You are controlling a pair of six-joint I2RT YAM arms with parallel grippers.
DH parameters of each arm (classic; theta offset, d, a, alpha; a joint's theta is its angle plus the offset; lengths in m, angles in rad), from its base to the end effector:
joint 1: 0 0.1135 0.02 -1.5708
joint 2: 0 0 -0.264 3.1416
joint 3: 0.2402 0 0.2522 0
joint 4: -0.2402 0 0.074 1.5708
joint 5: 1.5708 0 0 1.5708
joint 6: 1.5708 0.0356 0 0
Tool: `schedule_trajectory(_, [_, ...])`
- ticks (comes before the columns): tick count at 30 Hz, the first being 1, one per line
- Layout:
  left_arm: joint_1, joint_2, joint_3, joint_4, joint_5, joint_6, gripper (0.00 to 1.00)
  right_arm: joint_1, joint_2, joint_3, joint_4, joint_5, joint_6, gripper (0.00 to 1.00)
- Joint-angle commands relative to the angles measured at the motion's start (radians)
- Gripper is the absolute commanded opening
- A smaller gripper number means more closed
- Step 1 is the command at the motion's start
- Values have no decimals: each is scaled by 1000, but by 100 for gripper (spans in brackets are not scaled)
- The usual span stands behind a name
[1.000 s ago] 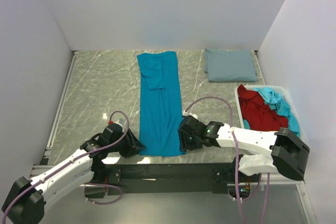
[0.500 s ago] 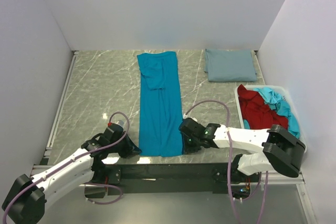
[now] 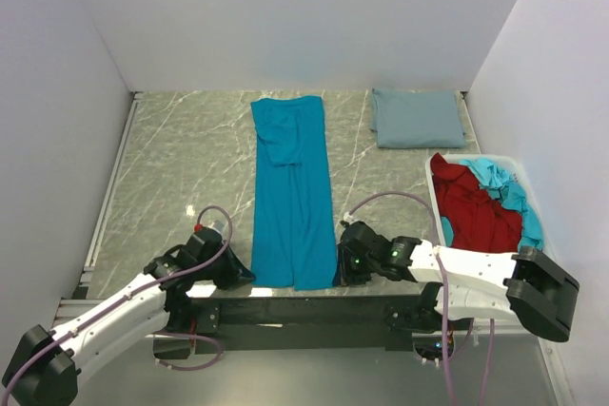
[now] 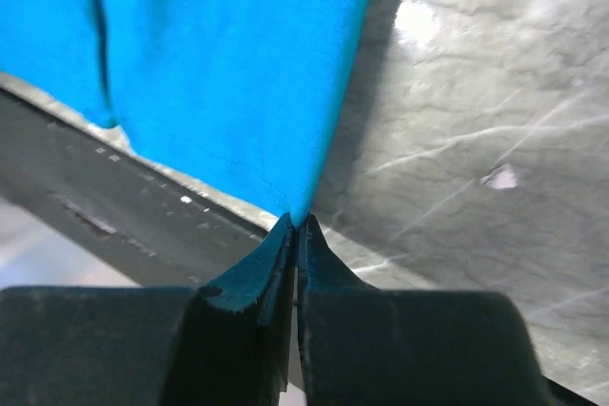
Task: Fold and stack the t-shirts
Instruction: Fold the tshirt
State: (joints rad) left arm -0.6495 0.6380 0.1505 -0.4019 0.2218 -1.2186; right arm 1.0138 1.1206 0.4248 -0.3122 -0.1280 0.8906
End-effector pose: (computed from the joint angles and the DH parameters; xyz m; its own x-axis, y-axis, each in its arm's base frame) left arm 0.0916 -0.0794 0.1246 -0.8707 -0.4885 -0.0569 -0.3390 0.6800 -0.6502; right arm 0.0965 0.1636 0.1478 -0.9637 -0.0888 -0.2516 -0.2045 0.8516 0.4827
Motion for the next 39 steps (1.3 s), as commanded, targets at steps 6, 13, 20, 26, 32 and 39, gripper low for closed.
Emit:
schedule_trajectory(6, [-19,-70,-14,-57,31,-1,0,0,-133,-63,15,-6,51,0])
schedule_trajectory(13, [-30,-68,37,23,45,1,1,-18,-110,51,-25,83,-13,0])
schedule_trajectory(20, [-29,64,159,196,-85,36,0,-115,0,234,-47,99,-119,0])
schedule_trajectory(26, [-10,267,352,227,-193,139,0,-187,102,399,-77,126,-220,0])
schedule_trajectory(32, [106,501,533,270,-130,243,0,-271,198,525,-90,162,-275,0])
schedule_trajectory(39, [189,686,681,291,-108,301,0,-363,310,650,-70,153,-318,0])
